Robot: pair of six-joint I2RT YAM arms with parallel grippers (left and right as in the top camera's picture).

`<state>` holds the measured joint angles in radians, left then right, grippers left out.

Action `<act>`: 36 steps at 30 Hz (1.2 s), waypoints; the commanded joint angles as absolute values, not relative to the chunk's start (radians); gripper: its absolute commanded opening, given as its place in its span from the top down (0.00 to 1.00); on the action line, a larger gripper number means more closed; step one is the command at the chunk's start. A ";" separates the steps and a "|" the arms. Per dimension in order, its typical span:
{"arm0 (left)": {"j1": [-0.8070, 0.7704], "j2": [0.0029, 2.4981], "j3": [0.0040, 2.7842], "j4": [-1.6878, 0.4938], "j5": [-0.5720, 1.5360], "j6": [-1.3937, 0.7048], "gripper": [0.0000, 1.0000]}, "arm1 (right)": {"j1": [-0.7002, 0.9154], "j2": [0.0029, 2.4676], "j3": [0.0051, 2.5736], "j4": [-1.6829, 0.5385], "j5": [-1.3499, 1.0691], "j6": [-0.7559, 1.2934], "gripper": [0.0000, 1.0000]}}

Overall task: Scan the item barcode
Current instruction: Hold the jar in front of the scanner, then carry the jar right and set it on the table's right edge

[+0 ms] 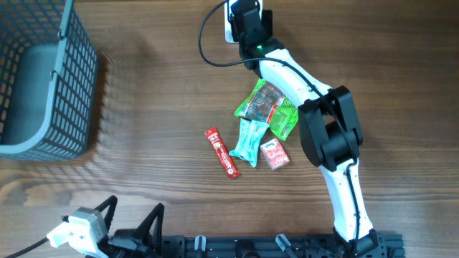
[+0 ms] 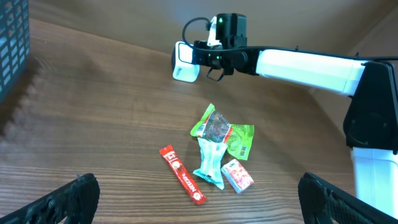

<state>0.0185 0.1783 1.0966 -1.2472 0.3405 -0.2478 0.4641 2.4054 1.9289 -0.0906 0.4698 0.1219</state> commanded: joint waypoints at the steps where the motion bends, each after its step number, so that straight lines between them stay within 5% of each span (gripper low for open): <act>1: 0.013 0.170 1.098 -1.247 0.339 -0.239 0.00 | 0.470 2.343 1.936 -0.115 0.586 0.101 0.55; 11: 0.013 0.170 1.098 -1.248 0.338 -0.239 0.00 | 0.414 2.270 1.936 -0.306 0.923 0.126 0.55; 20: 0.013 0.170 1.098 -1.248 0.338 -0.239 0.00 | 0.215 2.268 1.936 -0.657 0.941 0.406 0.55; 33: 0.013 0.170 1.098 -1.248 0.338 -0.239 0.00 | -0.292 2.268 1.936 -0.902 0.400 0.656 0.55; 36: 0.013 0.170 1.098 -1.247 0.339 -0.239 0.00 | -0.389 2.268 1.936 -0.902 0.308 0.690 0.49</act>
